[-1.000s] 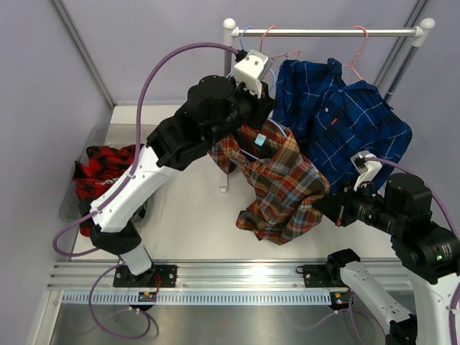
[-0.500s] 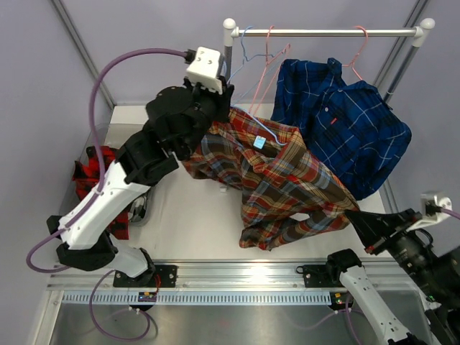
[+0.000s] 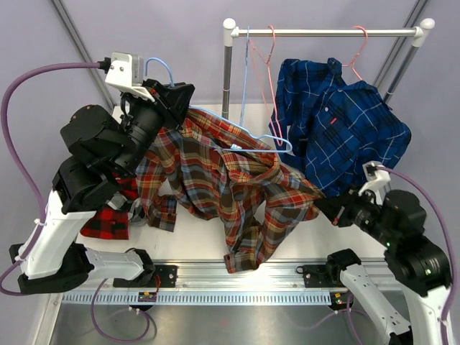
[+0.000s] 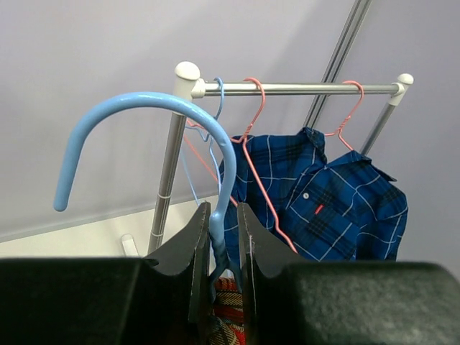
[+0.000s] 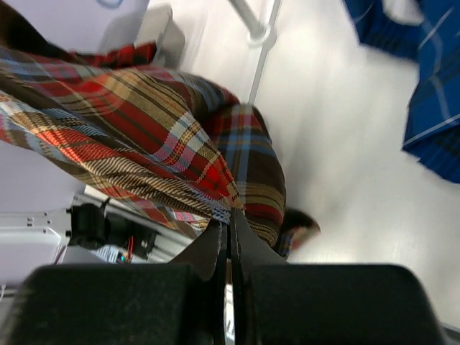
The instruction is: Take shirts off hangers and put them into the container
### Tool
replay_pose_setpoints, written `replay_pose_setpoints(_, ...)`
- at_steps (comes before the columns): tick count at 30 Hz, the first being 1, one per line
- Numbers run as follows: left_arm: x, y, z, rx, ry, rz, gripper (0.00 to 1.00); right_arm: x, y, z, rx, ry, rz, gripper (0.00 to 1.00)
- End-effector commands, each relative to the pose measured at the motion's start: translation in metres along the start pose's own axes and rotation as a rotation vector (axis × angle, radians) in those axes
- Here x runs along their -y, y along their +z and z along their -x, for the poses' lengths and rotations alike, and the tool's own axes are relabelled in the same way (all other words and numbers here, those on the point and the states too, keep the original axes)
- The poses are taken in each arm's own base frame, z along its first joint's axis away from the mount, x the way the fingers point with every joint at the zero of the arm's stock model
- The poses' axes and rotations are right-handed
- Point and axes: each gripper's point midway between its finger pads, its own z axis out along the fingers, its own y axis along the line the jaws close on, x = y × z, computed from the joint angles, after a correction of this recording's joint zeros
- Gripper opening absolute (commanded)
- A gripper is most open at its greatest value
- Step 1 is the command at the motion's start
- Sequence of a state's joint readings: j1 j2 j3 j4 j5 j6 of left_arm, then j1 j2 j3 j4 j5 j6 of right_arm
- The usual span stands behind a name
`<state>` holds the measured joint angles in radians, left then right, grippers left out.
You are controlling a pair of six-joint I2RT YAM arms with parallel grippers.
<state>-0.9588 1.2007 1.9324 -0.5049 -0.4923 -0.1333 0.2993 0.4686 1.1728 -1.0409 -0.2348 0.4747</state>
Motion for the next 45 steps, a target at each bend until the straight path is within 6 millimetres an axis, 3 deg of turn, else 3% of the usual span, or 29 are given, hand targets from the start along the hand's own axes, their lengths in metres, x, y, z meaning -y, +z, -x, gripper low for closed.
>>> replay_pose_setpoints(1,-0.020,-0.019,0.063,0.184,-0.074,0.049,0.00,0.009,0.013,-0.025,-0.133,-0.009,-0.007,0.00)
replay_pose_setpoints(3,-0.013,-0.010,0.049,0.144,-0.066,0.027,0.00,0.000,0.007,-0.013,-0.096,-0.053,0.023,0.02)
replay_pose_setpoints(4,-0.006,-0.008,0.043,0.127,-0.061,-0.005,0.00,-0.002,0.003,-0.005,-0.074,-0.075,0.018,0.38)
replay_pose_setpoints(5,-0.001,-0.003,0.034,0.103,-0.055,-0.022,0.00,-0.013,-0.008,0.014,-0.013,-0.101,0.029,0.52)
replay_pose_setpoints(7,0.013,0.005,0.009,0.049,-0.050,-0.085,0.00,-0.036,-0.019,0.040,0.024,-0.144,0.088,0.62)
replay_pose_setpoints(8,0.018,0.009,0.000,0.031,-0.047,-0.105,0.00,-0.049,-0.020,0.043,0.004,-0.157,0.140,0.69)
replay_pose_setpoints(10,0.031,0.016,-0.023,-0.026,-0.042,-0.156,0.00,-0.082,-0.025,0.061,-0.010,-0.196,0.261,0.70)
replay_pose_setpoints(13,0.046,0.025,-0.053,-0.107,-0.017,-0.200,0.00,-0.112,-0.028,0.093,0.033,-0.236,0.348,0.66)
replay_pose_setpoints(15,0.056,0.032,-0.071,-0.156,0.002,-0.220,0.00,-0.126,-0.023,0.100,-0.006,-0.242,0.409,0.64)
replay_pose_setpoints(16,0.064,0.031,-0.070,-0.161,0.004,-0.236,0.00,-0.135,-0.011,0.105,-0.057,-0.246,0.451,0.64)
replay_pose_setpoints(18,0.073,0.036,-0.088,-0.214,0.041,-0.236,0.00,-0.137,0.005,0.113,-0.068,-0.250,0.433,0.64)
replay_pose_setpoints(19,0.076,0.037,-0.090,-0.223,0.052,-0.236,0.00,-0.142,0.004,0.121,-0.036,-0.294,0.424,0.64)
replay_pose_setpoints(22,0.083,0.041,-0.095,-0.252,0.066,-0.250,0.00,-0.148,0.022,0.124,-0.080,-0.325,0.417,0.64)
replay_pose_setpoints(24,0.087,0.040,-0.093,-0.260,0.075,-0.258,0.00,-0.154,0.038,0.109,-0.150,-0.349,0.406,0.64)
replay_pose_setpoints(30,0.093,0.036,-0.091,-0.258,0.077,-0.275,0.00,-0.155,0.061,0.090,-0.203,-0.391,0.385,0.59)
replay_pose_setpoints(32,0.093,0.035,-0.090,-0.259,0.081,-0.277,0.00,-0.157,0.063,0.086,-0.205,-0.389,0.395,0.49)
replay_pose_setpoints(34,0.093,0.035,-0.089,-0.256,0.083,-0.276,0.00,-0.159,0.064,0.076,-0.222,-0.392,0.399,0.32)
replay_pose_setpoints(35,0.093,0.035,-0.089,-0.257,0.083,-0.276,0.00,-0.161,0.064,0.074,-0.225,-0.393,0.402,0.07)
replay_pose_setpoints(36,0.093,0.035,-0.089,-0.257,0.083,-0.277,0.00,-0.161,0.063,0.069,-0.233,-0.394,0.396,0.00)
replay_pose_setpoints(37,0.093,0.034,-0.089,-0.257,0.085,-0.279,0.00,-0.162,0.063,0.069,-0.221,-0.396,0.391,0.00)
replay_pose_setpoints(38,0.091,0.034,-0.088,-0.258,0.086,-0.268,0.03,-0.162,0.062,0.069,-0.213,-0.399,0.384,0.00)
replay_pose_setpoints(39,0.082,0.032,-0.085,-0.250,0.089,-0.228,0.16,-0.160,0.060,0.069,-0.204,-0.392,0.374,0.00)
replay_pose_setpoints(40,0.076,0.030,-0.085,-0.251,0.102,-0.210,0.33,-0.160,0.059,0.070,-0.196,-0.390,0.365,0.00)
replay_pose_setpoints(41,0.061,0.030,-0.089,-0.253,0.134,-0.135,0.57,-0.159,0.059,0.070,-0.196,-0.389,0.364,0.00)
replay_pose_setpoints(42,0.046,0.021,-0.076,-0.223,0.131,-0.089,0.68,-0.158,0.057,0.069,-0.196,-0.381,0.357,0.00)
replay_pose_setpoints(45,0.000,0.004,-0.081,-0.216,0.192,0.088,0.75,-0.157,0.053,0.071,-0.175,-0.364,0.357,0.00)
